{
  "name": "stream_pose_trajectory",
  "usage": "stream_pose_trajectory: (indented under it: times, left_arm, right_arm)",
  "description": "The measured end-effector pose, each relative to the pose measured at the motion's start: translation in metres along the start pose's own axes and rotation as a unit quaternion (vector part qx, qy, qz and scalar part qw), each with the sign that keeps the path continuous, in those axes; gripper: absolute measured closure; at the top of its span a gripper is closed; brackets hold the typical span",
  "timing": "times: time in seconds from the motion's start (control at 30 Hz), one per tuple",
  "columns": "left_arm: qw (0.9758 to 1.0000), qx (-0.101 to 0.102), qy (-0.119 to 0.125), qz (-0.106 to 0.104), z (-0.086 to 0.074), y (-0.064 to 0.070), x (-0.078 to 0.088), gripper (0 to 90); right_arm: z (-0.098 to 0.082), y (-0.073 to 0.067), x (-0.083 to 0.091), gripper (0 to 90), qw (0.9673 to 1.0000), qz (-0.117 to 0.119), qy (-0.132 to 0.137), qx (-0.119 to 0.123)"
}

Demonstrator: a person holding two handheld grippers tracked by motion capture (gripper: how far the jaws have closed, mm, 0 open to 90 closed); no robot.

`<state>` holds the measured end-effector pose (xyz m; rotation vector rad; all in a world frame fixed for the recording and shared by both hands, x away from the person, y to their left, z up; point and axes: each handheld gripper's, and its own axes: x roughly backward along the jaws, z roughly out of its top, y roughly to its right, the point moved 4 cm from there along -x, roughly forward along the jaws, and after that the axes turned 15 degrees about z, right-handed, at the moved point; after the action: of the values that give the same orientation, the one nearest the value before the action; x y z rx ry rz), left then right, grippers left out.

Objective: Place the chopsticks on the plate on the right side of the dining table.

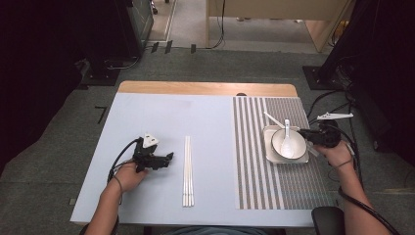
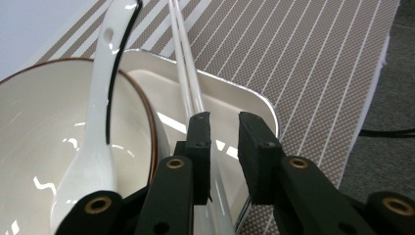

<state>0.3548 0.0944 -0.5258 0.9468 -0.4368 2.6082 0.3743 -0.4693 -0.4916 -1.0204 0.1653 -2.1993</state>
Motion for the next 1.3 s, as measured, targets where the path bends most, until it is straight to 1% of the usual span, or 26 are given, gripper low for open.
stream_pose_trajectory:
  times: [0.03,0.07,0.2,0.27,0.4,0.57,0.6,0.77,0.83,0.9,1.0,1.07,1.13,1.3]
  left_arm:
    - [1.0,0.0,0.0,0.0,0.0,0.0,0.0,13.5]
    - [1.0,0.0,0.0,0.0,0.0,0.0,0.0,13.5]
    - [1.0,0.0,0.0,0.0,0.0,0.0,0.0,13.5]
    - [1.0,0.0,0.0,0.0,0.0,0.0,0.0,13.5]
    - [1.0,0.0,0.0,0.0,0.0,0.0,0.0,13.5]
    - [1.0,0.0,0.0,0.0,0.0,0.0,0.0,13.5]
    - [1.0,0.0,0.0,0.0,0.0,0.0,0.0,13.5]
    - [1.0,0.0,0.0,0.0,0.0,0.0,0.0,13.5]
    - [1.0,0.0,0.0,0.0,0.0,0.0,0.0,13.5]
    - [1.0,0.0,0.0,0.0,0.0,0.0,0.0,13.5]
    - [1.0,0.0,0.0,0.0,0.0,0.0,0.0,13.5]
    - [1.0,0.0,0.0,0.0,0.0,0.0,0.0,13.5]
    - [1.0,0.0,0.0,0.0,0.0,0.0,0.0,13.5]
    - [1.0,0.0,0.0,0.0,0.0,0.0,0.0,13.5]
  right_arm:
    - [-0.002,-0.001,0.0,73.9,1.0,0.001,-0.002,0.003]
    - [-0.006,-0.002,0.001,74.1,0.9999,-0.002,-0.006,0.012]
    - [-0.008,-0.002,0.004,73.3,0.9999,0.001,-0.005,0.01]
    - [-0.01,-0.001,0.005,72.3,0.9999,0.001,-0.007,0.014]
    - [-0.014,0.0,0.008,70.5,0.9999,0.011,-0.002,0.013]
    - [-0.015,0.0,0.009,69.6,0.9998,0.005,-0.004,0.019]
    - [-0.013,0.0,0.01,69.4,0.9998,0.008,0.002,0.02]
    - [-0.012,0.0,0.013,68.2,0.9997,0.005,0.0,0.023]
    - [-0.013,0.0,0.016,68.2,0.9996,0.007,0.003,0.026]
    - [-0.015,-0.001,0.019,68.2,0.9997,0.006,0.002,0.025]
    - [-0.02,-0.002,0.024,67.9,0.9995,0.001,-0.004,0.031]
    - [-0.024,-0.003,0.028,67.1,0.9996,-0.001,-0.003,0.028]
    - [-0.029,-0.006,0.032,66.0,0.9995,-0.002,-0.006,0.032]
    - [-0.035,-0.01,0.033,65.7,0.9993,-0.002,-0.01,0.037]
